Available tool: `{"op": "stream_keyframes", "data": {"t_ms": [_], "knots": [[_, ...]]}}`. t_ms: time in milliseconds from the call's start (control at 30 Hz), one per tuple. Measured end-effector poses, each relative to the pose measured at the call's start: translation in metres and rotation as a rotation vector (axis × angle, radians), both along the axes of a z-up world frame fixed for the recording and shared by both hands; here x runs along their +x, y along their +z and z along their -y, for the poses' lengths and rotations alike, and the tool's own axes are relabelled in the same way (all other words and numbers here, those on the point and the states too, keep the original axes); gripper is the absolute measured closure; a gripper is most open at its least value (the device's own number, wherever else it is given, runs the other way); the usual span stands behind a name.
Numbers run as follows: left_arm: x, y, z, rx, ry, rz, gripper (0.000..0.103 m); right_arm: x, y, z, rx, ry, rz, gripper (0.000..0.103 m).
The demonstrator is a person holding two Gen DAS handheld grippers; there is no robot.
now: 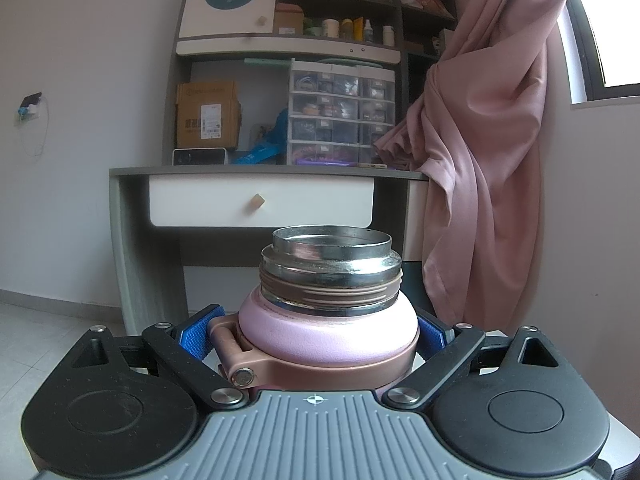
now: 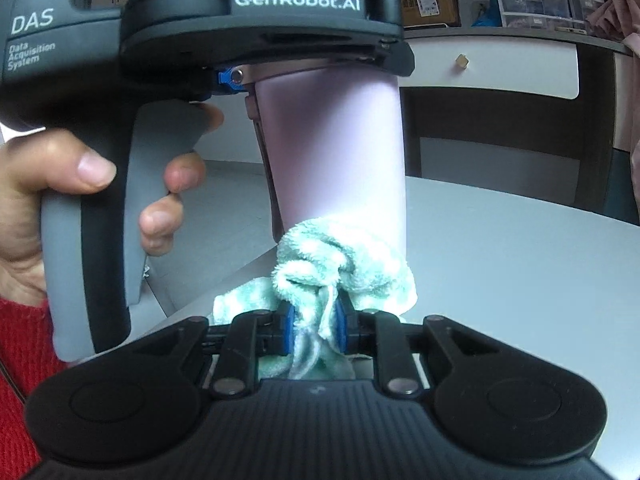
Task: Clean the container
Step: 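Hold the bottle up with the left gripper while the right gripper wipes the towel along its side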
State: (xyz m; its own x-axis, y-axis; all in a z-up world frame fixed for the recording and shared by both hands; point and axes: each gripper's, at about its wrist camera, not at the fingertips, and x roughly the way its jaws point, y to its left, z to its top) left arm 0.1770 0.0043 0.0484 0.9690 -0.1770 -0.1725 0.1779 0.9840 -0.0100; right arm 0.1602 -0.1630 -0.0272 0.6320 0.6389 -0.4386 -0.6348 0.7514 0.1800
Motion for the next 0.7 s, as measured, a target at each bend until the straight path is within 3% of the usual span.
{"op": "stream_keyframes", "data": {"t_ms": [467,700], "knots": [[-0.001,-0.002,-0.001,0.002,-0.003,-0.002,0.008,-0.038,0.019,0.006,0.087,-0.027,0.192,0.083],[-0.001,-0.002,0.002,0.002,0.000,-0.003,0.008,-0.044,0.040,0.009,0.123,-0.042,0.241,0.083]]}}
